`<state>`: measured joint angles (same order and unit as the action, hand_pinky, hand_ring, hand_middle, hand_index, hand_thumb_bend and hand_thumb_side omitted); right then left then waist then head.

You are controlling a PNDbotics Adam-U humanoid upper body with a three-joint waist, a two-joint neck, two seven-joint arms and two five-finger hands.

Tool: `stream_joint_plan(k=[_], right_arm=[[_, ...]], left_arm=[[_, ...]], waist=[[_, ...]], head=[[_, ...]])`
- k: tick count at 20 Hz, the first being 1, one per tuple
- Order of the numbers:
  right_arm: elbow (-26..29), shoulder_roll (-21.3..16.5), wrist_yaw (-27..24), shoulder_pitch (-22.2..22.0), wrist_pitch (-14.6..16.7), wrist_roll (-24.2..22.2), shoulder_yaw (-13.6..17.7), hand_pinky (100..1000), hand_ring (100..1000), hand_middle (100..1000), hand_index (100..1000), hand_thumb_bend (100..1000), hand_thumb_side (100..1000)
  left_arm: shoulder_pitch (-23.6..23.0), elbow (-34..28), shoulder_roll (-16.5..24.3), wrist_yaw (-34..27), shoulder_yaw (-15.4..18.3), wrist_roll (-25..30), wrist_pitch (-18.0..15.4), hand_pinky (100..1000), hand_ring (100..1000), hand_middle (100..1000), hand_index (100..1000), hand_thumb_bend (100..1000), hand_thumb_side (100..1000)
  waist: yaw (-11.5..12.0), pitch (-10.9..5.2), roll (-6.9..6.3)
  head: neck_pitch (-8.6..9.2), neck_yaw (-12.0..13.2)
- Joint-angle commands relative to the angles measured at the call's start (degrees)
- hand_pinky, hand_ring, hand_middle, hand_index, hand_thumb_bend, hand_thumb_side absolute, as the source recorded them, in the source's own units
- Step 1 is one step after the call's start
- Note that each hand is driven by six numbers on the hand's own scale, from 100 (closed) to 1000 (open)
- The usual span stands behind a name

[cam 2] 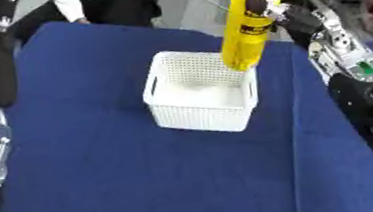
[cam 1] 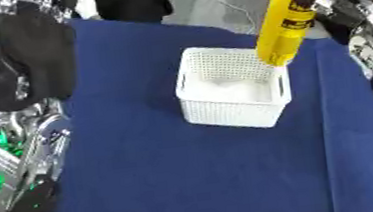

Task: Pick up objects on the table and place them in the box.

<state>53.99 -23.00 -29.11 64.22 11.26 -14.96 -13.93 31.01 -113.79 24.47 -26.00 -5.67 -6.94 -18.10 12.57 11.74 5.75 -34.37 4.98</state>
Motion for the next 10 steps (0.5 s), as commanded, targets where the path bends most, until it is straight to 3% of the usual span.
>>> stream_joint_plan(k=[1,10], right_arm=[[1.0,-1.4,-0.5,2.0,-0.3,0.0,0.6,100,100,168,633,831,331],[1.3,-0.8,-1.1,2.4,0.2,-0.3,0.6,100,100,169,635,833,329]], left_arm=[[1.4,-0.8,0.1,-0.1,0.1,0.0,-0.2,795,812,845,829,299,1000],[3.0,-0.8,-0.6,-0.5,0.0,-0.1,-0.3,796,812,844,829,302,1000]], waist=[[0.4,-0.68,-0.17],[1.9,-0.18,0.53]], head=[[0.71,0.4],[2.98,0.6]])
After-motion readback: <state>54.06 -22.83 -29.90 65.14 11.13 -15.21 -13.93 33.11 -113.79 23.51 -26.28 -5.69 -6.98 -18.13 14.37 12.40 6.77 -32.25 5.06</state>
